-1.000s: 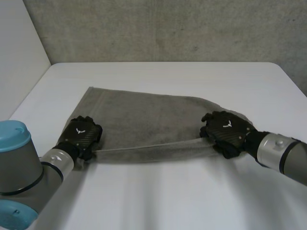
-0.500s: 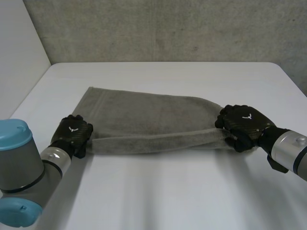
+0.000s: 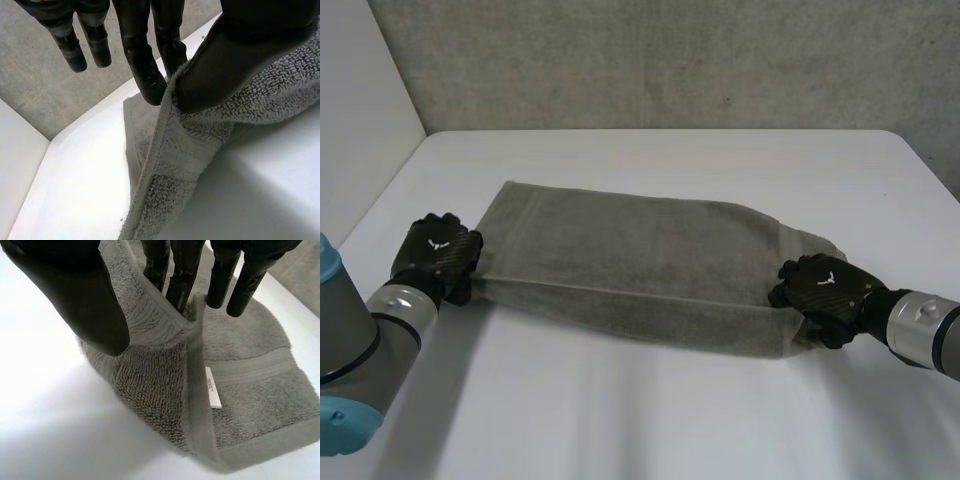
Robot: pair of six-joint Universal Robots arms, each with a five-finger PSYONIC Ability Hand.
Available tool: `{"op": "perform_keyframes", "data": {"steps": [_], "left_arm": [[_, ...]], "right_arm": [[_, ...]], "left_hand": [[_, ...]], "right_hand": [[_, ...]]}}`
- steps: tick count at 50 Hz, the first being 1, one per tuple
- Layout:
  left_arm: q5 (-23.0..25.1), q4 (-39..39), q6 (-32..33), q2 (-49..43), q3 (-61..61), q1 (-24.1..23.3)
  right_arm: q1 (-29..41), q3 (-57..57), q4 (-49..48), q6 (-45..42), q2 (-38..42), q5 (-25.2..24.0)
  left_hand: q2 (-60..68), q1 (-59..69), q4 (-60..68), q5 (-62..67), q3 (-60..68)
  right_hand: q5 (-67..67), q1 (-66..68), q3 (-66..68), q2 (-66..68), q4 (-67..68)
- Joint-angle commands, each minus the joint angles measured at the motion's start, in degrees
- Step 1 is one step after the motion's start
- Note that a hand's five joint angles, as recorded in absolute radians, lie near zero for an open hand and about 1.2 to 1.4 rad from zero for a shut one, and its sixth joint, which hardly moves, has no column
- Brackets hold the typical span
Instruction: Fold the towel.
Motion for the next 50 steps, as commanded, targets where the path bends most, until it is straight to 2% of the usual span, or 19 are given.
{"op": "perform_keyframes", "data": {"steps": [1, 2, 13, 14, 15, 17, 28, 32, 33, 34, 35, 36, 37, 38, 39, 40, 44, 47, 50], "left_arm": [[0.00, -0.01, -0.06, -0.01, -0.20, -0.20], [0.00, -0.01, -0.06, -0.01, -0.20, -0.20], [0.09, -0.10, -0.14, -0.01, -0.72, -0.81], [0.09, -0.19, -0.14, 0.07, -0.81, -0.81], [0.09, -0.19, -0.14, 0.07, -0.81, -0.81], [0.09, -0.28, -0.14, -0.01, -0.81, -1.08], [1.05, -0.54, 0.56, -0.10, 2.00, -1.43], [2.72, -2.02, 0.38, -4.30, 13.64, -1.95], [2.72, -2.03, 0.38, -4.32, 13.69, -1.95], [2.72, -3.51, 0.38, -6.23, 19.34, -2.56], [2.64, -5.44, 0.30, -7.82, 26.19, -3.35], [2.64, -5.46, 0.30, -7.84, 26.26, -3.36], [2.38, -7.55, 0.21, -9.05, 33.39, -3.97], [1.94, -9.22, 0.12, -9.50, 39.90, -4.41], [1.93, -9.24, 0.12, -9.51, 39.97, -4.42], [1.85, -10.28, -0.05, -9.33, 45.71, -4.76], [0.79, -10.12, -2.42, -5.13, 56.65, -5.91], [0.88, -9.50, -3.92, -3.18, 57.28, -5.56], [1.32, -6.60, -6.21, -0.28, 56.05, -5.38]], "right_arm": [[-0.39, 0.06, 0.34, -1.28, 0.54, -1.46], [-0.39, 0.06, 0.34, -1.19, 0.63, -1.55], [0.31, 0.24, -0.36, -1.10, 2.91, -1.46], [0.48, 0.15, -0.88, -1.10, 3.52, -1.46], [0.66, -0.03, -1.58, -1.10, 4.22, -1.46], [0.75, -0.20, -2.29, -0.93, 4.75, -1.20], [1.45, -6.68, -0.98, 0.48, 3.18, 0.11], [4.18, -15.50, -0.98, 4.17, 4.50, 2.58], [5.92, -21.67, -0.98, 6.52, 5.80, 4.75], [7.50, -28.70, -0.98, 8.89, 6.86, 7.12], [7.52, -28.77, -0.98, 8.92, 6.87, 7.15], [8.56, -35.90, -1.50, 11.01, 7.39, 9.24], [9.09, -42.94, -2.11, 13.38, 7.48, 11.08], [9.10, -43.01, -2.12, 13.40, 7.48, 11.10], [9.45, -49.53, -3.51, 16.27, 7.31, 13.19], [9.62, -54.73, -6.31, 19.78, 6.70, 15.13], [9.63, -57.68, -13.33, 27.34, 3.20, 17.34], [9.28, -55.07, -18.80, 31.84, -0.06, 18.05], [9.01, -49.37, -19.35, 32.38, -2.35, 17.17]], "left_hand": [[2.81, 5.48, -3.76, 4.28, -3.30], [2.81, 5.48, -3.76, 4.28, -3.30], [2.81, 5.48, -3.76, 4.28, -3.30], [2.81, 5.48, -3.76, 4.28, -3.30], [2.81, 5.48, -3.76, 4.28, -3.30], [2.81, 5.48, -3.76, 4.28, -3.30], [2.81, 5.48, -3.76, 4.28, -3.30], [2.81, 5.48, -3.76, 4.28, -3.30], [2.81, 5.48, -3.76, 4.28, -3.30], [2.81, 5.48, -3.76, 4.28, -3.30], [2.81, 5.48, -3.76, 4.28, -3.30], [2.81, 5.48, -3.76, 4.28, -3.30], [2.81, 5.48, -3.76, 4.28, -3.30], [2.81, 5.48, -3.76, 4.28, -3.30], [2.81, 5.48, -3.76, 4.28, -3.30], [2.81, 5.48, -3.76, 4.28, -3.30], [2.81, 5.48, -3.76, 4.28, -3.30], [2.81, 5.48, -3.76, 4.28, -3.30], [2.81, 5.48, -3.76, 4.28, -3.30]], "right_hand": [[3.49, 3.43, -3.01, 3.06, -4.35], [7.19, 7.12, -3.01, 6.75, -4.35], [6.89, 6.83, -3.01, 6.45, -4.35], [9.22, 9.16, -3.01, 8.79, -4.35], [22.23, 22.17, -3.01, 21.80, -4.35], [24.80, 24.74, -3.01, 24.37, -4.35], [24.83, 24.76, -3.01, 24.39, -4.35], [24.83, 24.76, -3.01, 24.39, -4.35], [24.83, 24.76, -3.01, 24.39, -4.35], [24.83, 24.76, -3.01, 24.39, -4.35], [24.83, 24.76, -3.01, 24.39, -4.35], [24.83, 24.76, -3.01, 24.39, -4.35], [24.83, 24.76, -3.01, 24.39, -4.35], [24.83, 24.76, -3.01, 24.39, -4.35], [24.83, 24.76, -3.01, 24.39, -4.35], [24.83, 24.76, -3.01, 24.39, -4.35], [24.83, 24.76, -3.01, 24.39, -4.35], [24.83, 24.76, -3.01, 24.39, -4.35], [24.83, 24.76, -3.01, 24.39, -4.35]]}}
